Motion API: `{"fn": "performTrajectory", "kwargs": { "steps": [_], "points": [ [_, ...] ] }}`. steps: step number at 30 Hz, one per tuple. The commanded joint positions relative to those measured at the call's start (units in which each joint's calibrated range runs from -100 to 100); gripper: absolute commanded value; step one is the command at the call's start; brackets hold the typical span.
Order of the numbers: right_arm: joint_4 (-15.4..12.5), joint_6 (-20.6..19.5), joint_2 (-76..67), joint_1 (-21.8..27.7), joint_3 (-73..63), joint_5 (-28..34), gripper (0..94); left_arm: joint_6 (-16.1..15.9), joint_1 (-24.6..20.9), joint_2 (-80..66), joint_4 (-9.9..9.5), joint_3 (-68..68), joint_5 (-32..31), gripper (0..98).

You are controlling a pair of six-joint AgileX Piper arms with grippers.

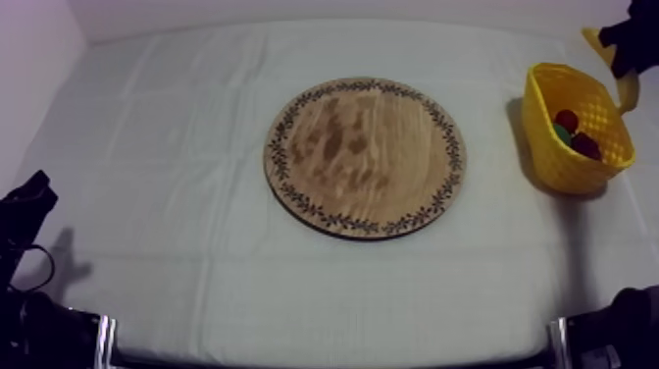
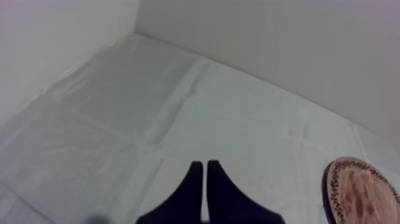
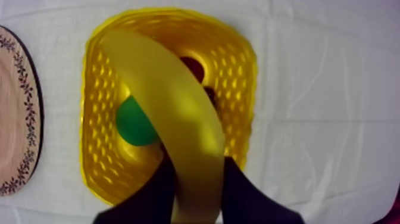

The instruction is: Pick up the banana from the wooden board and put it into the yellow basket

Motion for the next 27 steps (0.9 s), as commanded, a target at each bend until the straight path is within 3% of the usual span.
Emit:
{"fn": "performTrajectory", "kwargs": {
  "steps": [1,16,19,27],
  "points": [
    [0.09,-0.60,1.30,-0.06,1.21,-1.66,10.7,-0.01,0.01,0.00,0.03,0.03,-0.04,0.1],
    [0.05,-3.01,15.29,-1.15,3.60,-9.85,15.3,-0.01,0.01,0.00,0.03,0.03,-0.04,0.1],
    [0.26,-2.56,16.78,-1.07,3.66,-10.84,24.5,-0.01,0.01,0.00,0.03,0.03,-0.04,0.1],
    [0.65,-1.44,18.30,-0.65,4.66,-11.82,59.6,-0.01,0.01,0.00,0.03,0.03,-0.04,0.1]
  ]
}}
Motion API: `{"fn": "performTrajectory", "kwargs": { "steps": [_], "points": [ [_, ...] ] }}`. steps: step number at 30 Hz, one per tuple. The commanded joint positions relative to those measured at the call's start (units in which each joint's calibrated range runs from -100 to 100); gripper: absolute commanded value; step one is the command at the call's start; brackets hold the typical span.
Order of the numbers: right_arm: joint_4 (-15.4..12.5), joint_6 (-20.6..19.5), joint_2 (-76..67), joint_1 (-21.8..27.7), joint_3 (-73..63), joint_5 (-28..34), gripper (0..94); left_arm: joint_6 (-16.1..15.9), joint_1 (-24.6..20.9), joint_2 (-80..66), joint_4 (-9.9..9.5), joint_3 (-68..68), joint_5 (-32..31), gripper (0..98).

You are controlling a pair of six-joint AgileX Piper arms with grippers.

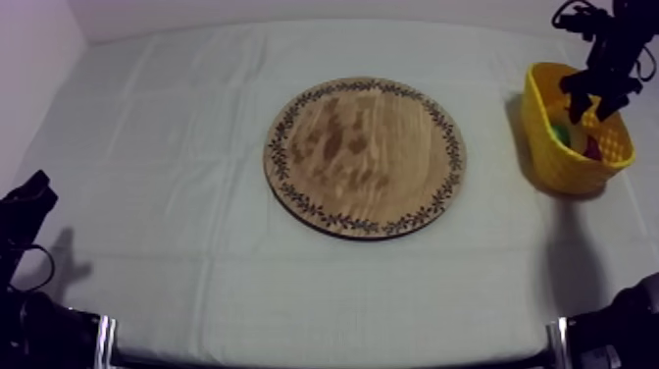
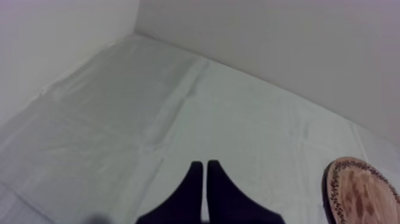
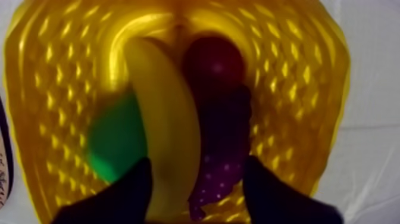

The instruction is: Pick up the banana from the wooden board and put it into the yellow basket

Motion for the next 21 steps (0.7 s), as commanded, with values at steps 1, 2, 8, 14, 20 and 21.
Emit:
{"fn": "performTrajectory", "kwargs": {
  "steps": [1,2,8,14,20,21],
  "points": [
    [0.09,0.05,0.03,0.02,0.25,0.16,62.8,-0.01,0.01,0.00,0.03,0.03,0.01,0.1],
    [0.11,0.05,0.07,0.03,0.37,0.15,65.6,-0.01,0.01,0.00,0.03,0.03,0.01,0.1],
    [0.16,-0.06,-0.31,0.06,1.24,0.12,75.2,-0.01,0.01,0.00,0.03,0.03,0.01,0.1],
    [0.00,0.29,-2.50,0.06,2.48,-0.43,77.6,-0.01,0.01,0.00,0.03,0.03,0.01,0.1],
    [-0.23,0.66,-8.84,-0.39,5.68,-2.59,68.3,-0.01,0.01,0.00,0.03,0.03,0.01,0.1],
    [-0.28,0.71,-10.24,-0.53,6.54,-3.15,65.6,-0.01,0.01,0.00,0.03,0.03,0.01,0.1]
  ]
}}
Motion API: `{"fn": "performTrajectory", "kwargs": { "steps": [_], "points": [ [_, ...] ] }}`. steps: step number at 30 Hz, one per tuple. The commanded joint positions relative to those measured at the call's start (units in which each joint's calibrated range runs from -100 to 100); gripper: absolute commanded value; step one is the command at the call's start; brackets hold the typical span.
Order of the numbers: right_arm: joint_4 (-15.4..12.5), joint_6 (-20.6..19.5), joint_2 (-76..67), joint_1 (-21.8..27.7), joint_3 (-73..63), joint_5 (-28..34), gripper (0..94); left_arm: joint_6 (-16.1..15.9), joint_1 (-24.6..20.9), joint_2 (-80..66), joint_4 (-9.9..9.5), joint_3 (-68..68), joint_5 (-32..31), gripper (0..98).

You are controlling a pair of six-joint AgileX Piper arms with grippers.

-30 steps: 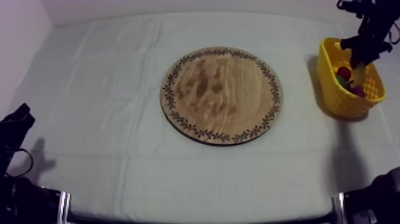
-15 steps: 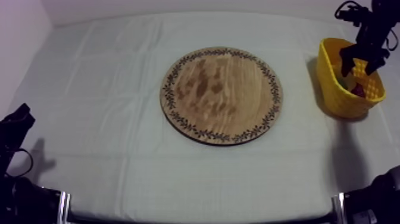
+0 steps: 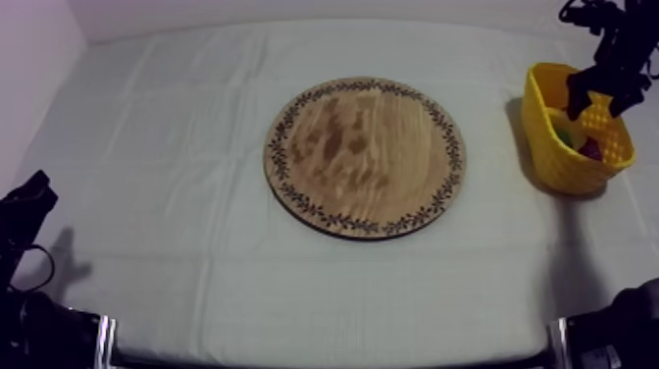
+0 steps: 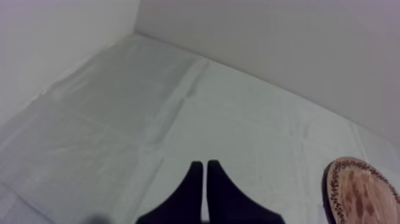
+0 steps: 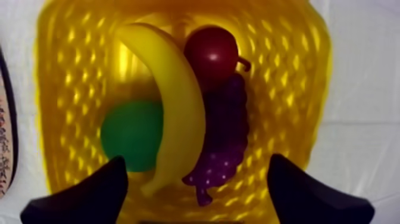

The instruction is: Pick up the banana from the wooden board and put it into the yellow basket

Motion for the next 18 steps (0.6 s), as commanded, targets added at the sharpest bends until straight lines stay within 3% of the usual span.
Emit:
{"fn": "performTrajectory", "kwargs": {
  "steps": [1,18],
  "points": [
    [-0.32,0.17,-3.88,-0.28,1.95,-1.40,63.2,-0.01,0.01,0.00,0.03,0.03,0.01,0.1],
    [-2.95,2.69,-30.65,-3.01,21.82,-10.21,33.6,-0.01,0.01,0.00,0.03,0.03,0.01,0.1]
  ]
}}
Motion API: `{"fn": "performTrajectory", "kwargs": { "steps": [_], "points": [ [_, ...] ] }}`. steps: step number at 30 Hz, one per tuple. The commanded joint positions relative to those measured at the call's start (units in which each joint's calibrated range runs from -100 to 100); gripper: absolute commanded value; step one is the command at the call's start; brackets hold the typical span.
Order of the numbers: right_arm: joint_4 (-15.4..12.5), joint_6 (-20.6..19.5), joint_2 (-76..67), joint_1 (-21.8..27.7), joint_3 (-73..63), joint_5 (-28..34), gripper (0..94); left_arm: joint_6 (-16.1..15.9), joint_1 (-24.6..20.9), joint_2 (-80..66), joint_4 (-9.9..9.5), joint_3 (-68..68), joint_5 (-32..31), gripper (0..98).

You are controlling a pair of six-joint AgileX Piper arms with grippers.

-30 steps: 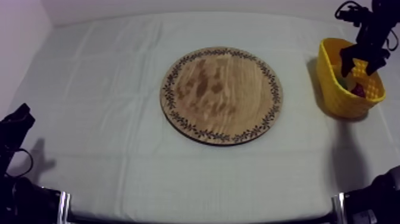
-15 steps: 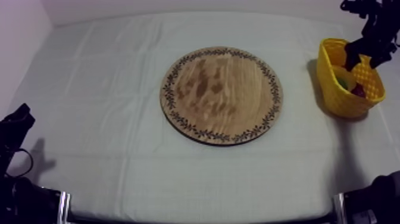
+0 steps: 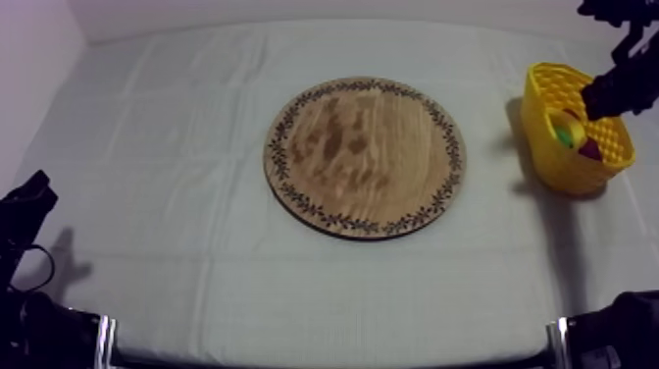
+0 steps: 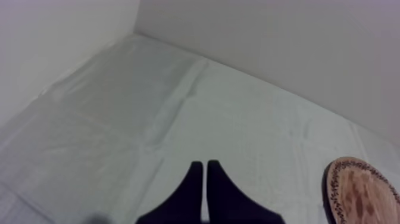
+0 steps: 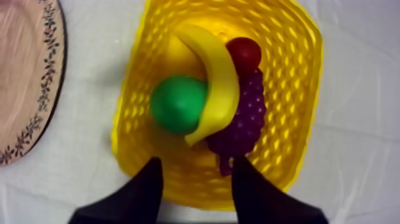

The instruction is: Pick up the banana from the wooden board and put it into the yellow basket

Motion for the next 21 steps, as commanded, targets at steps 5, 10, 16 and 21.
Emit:
{"fn": "performTrajectory", "kwargs": {
  "steps": [5,10,16,21],
  "points": [
    [-2.26,1.55,-11.71,0.05,6.13,-4.04,27.5,-0.01,0.01,0.00,0.03,0.03,0.00,0.1],
    [-4.19,3.21,-20.89,-0.67,12.12,-8.41,20.6,-0.01,0.01,0.00,0.03,0.03,0.00,0.1],
    [-8.61,6.78,-31.95,-1.03,19.57,-11.56,8.6,-0.01,0.01,0.00,0.03,0.03,0.00,0.1],
    [-12.80,11.22,-41.97,-0.57,28.47,-16.62,2.7,-0.01,0.01,0.00,0.03,0.03,0.00,0.1]
  ]
}}
